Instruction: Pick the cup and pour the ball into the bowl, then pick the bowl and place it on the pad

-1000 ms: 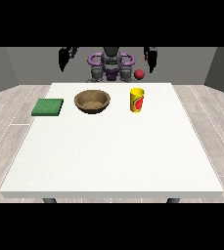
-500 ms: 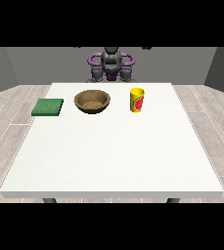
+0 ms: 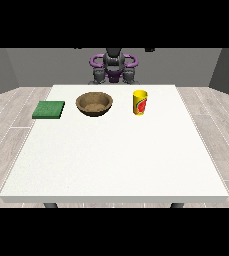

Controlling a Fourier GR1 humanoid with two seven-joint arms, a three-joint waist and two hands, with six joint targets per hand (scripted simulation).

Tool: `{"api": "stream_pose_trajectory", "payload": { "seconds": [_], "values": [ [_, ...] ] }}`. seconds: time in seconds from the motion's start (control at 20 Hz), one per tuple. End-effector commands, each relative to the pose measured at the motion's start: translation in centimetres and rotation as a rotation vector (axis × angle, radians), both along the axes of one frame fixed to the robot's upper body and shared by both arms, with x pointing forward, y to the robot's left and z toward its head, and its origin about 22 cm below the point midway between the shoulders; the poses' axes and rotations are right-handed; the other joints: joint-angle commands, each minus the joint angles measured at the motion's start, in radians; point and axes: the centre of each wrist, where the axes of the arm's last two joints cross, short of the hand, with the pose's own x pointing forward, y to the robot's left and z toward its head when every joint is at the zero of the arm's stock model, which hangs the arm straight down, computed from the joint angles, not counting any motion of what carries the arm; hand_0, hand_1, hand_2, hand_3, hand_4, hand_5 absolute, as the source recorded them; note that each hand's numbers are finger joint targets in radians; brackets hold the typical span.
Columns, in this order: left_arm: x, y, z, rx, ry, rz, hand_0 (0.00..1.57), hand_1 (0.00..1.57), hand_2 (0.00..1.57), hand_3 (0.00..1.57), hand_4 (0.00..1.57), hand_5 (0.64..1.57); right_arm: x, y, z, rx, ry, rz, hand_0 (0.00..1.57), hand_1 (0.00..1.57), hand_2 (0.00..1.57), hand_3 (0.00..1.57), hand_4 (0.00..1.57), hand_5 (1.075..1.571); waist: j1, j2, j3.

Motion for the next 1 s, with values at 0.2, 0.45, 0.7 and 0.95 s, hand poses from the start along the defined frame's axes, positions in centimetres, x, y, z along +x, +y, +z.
{"api": "stream_pose_trajectory", "payload": {
  "seconds": [0.2,0.45,0.7,0.95],
  "values": [
    [2.9,-0.3,-0.8,0.07,-0.296,0.033,0.0,0.0,0.0,0.0,0.55,1.513,2.9,0.5,0.8,0.013,-0.266,0.017,0.0,0.0,0.0,0.0,0.71,1.542,-0.002,0.34,0.0001],
    [4.0,1.4,-3.6,0.131,-0.313,0.057,0.0,0.0,0.0,0.0,0.53,1.491,3.3,-1.7,-0.6,0.026,-0.317,0.033,0.0,0.0,0.0,0.0,0.69,1.551,-0.031,0.398,0.0004],
    [5.0,3.1,-7.8,0.125,-0.267,0.061,0.0,0.0,0.0,0.0,0.25,1.475,3.2,-4.6,-0.5,-0.019,-0.311,0.049,0.0,0.0,0.0,0.0,0.68,1.555,-0.062,0.404,0.0001],
    [6.1,5.1,-10.9,0.133,-0.201,0.012,0.0,0.0,0.0,0.0,0.0,1.441,3.6,-6.1,-1.6,0.003,-0.253,0.025,0.0,0.0,0.0,0.0,0.67,1.56,-0.033,0.342,0.0]
  ]
}}
